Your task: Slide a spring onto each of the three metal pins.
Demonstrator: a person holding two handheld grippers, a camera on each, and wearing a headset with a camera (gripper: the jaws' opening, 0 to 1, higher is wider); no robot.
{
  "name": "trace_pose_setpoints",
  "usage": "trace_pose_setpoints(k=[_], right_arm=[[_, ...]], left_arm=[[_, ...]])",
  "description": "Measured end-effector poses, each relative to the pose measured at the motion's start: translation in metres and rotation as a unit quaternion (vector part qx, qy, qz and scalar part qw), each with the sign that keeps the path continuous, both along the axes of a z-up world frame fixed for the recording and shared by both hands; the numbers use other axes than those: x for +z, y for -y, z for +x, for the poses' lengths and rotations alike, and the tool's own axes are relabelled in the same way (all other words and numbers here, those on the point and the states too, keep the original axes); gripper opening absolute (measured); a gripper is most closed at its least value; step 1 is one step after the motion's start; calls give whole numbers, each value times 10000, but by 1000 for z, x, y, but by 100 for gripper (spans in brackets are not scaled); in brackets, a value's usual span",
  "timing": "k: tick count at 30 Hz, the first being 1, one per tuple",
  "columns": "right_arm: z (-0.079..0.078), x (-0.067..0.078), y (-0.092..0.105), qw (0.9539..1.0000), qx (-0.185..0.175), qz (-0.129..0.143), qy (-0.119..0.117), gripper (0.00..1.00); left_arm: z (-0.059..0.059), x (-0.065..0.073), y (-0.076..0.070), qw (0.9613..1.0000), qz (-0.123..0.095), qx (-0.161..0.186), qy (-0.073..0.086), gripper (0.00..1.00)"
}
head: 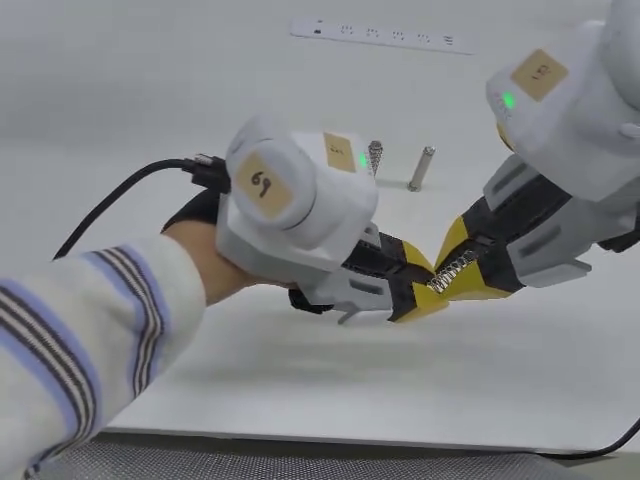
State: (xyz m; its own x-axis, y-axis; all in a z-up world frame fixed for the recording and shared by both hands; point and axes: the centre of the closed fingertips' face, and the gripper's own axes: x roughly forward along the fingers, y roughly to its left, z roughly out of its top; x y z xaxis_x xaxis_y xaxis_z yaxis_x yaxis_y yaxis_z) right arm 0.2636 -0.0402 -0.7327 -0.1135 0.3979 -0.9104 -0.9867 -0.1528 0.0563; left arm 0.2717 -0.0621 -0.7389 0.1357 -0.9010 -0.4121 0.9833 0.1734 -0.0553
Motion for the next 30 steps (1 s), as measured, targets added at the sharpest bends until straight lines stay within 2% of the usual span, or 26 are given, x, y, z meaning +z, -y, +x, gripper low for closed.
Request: trace_pose_setpoints(k=[4,13,21,26,30], right_arm=[[0,0,-1,9999,-115,5,-69,8],[1,1,-3,9999,-121,22,-45,8],[4,0,-4,10000,-65,-16,6,8],[8,0,-4,9999,-124,-16,33,8],[13,1,-5,9998,-196,19,75,8]], left_arm=[[-1,0,0,10000,14,-10,-26,2],[1,0,-3,10000,33,30,-80,2],[1,-3,-5,9999,146,55,-22,4],[1,-8,-10,9997,219,90,-39,13],[3,-8,-14,9997,187,123,-112,17]])
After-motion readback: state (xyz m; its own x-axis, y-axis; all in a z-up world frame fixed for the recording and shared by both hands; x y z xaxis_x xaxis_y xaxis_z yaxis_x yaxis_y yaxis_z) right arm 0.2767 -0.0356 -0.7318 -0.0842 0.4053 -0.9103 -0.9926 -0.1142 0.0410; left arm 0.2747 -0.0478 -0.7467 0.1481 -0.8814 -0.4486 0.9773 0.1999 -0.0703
